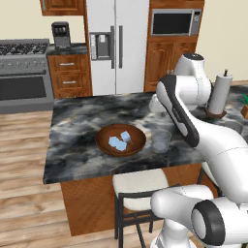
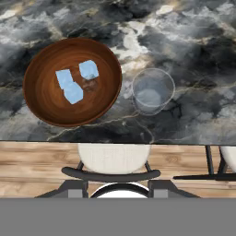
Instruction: There are four ice cubes in the ice bowl. Place two ice cubes in each glass of water.
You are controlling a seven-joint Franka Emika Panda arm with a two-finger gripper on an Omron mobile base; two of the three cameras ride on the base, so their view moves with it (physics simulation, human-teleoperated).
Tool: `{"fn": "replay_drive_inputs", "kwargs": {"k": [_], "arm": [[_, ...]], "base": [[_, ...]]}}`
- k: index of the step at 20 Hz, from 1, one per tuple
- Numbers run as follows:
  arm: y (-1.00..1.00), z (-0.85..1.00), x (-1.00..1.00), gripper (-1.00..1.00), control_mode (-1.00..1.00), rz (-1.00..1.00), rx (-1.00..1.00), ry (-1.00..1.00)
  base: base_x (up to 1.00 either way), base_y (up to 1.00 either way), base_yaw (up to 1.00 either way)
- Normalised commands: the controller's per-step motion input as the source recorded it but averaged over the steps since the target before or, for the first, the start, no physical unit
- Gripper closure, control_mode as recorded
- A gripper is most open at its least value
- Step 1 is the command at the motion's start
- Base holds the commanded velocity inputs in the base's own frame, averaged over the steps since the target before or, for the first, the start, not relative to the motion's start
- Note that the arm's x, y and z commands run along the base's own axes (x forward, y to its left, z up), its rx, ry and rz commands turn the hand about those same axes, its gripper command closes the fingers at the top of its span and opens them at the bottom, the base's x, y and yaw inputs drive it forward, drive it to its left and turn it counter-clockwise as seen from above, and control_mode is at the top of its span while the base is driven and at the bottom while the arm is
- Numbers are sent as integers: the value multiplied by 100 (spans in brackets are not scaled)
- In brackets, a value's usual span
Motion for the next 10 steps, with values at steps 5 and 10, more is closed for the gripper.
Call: {"fn": "replay_drive_inputs", "kwargs": {"k": [5, 10], "arm": [[6, -4, 0, -100, -100, 1, 1, 0], [28, -13, 0, -100, -100, 8, 1, 0]], "base": [[0, 0, 0], [0, 0, 0]]}}
